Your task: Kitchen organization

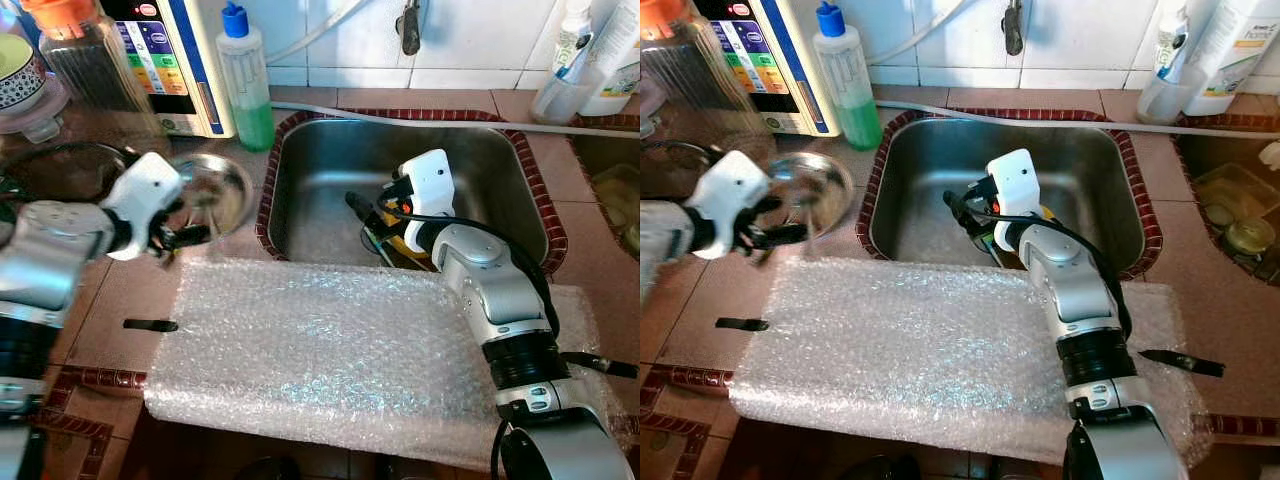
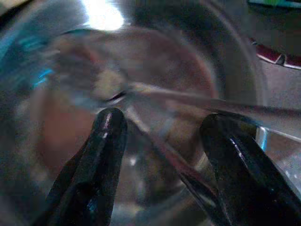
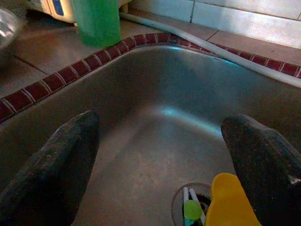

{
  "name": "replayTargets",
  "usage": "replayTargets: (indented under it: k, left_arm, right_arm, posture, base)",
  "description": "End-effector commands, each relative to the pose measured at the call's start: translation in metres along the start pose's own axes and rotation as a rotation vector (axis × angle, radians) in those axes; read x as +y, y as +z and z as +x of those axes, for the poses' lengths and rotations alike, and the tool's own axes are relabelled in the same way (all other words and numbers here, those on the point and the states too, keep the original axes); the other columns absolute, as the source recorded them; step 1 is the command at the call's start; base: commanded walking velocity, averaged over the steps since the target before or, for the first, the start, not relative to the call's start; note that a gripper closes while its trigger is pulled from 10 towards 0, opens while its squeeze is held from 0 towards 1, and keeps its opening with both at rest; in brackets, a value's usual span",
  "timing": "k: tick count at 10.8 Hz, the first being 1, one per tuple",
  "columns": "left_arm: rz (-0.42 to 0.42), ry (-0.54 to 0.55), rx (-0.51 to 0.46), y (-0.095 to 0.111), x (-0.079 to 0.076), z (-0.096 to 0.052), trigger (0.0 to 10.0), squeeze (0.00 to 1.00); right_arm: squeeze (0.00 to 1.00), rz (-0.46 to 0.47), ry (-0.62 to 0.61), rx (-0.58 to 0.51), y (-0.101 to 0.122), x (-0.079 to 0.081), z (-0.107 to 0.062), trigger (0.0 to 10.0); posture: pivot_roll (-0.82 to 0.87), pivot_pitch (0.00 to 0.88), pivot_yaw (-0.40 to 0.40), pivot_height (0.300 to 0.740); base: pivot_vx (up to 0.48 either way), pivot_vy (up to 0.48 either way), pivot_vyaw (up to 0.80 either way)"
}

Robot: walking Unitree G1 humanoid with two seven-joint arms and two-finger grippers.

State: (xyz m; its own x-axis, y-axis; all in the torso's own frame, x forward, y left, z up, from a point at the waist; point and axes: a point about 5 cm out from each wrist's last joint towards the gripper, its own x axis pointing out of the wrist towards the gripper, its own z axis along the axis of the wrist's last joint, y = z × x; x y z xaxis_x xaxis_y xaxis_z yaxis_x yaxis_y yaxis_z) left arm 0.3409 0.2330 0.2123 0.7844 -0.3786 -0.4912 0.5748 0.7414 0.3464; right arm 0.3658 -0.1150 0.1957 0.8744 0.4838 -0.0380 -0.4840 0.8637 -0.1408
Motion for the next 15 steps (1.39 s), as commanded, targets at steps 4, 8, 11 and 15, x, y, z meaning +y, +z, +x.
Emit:
replayTargets:
  k: [4,8,11,15]
  left_arm:
    - [-0.101,0.004,0.02,-0.018,-0.006,0.009,0.0,0.0]
    - [-0.198,0.021,0.091,-0.048,0.007,0.004,0.0,0.0]
    - [-0.272,0.038,0.071,-0.055,0.008,0.007,0.0,0.0]
    - [-0.096,0.113,0.045,-0.039,0.004,0.006,0.0,0.0]
  right_arm:
    - [0.0,0.002,0.001,-0.006,0.003,0.001,0.002,10.0]
    - [0.0,0.002,0.005,-0.006,0.004,0.002,0.003,10.0]
    - [0.0,0.003,0.01,-0.004,0.004,0.003,0.003,10.0]
    - [0.0,0.005,0.008,-0.005,0.003,0.003,0.003,10.0]
  posture:
    - [-0.14,0.206,0.09,0.74]
    - [-0.13,0.21,0.083,0.74]
    - [-0.13,0.213,0.079,0.74]
    - [-0.13,0.208,0.083,0.74]
  base:
    - [0.0,0.0,0.0]
    - [0.0,0.0,0.0]
    - [0.0,0.0,0.0]
    - [0.0,0.0,0.0]
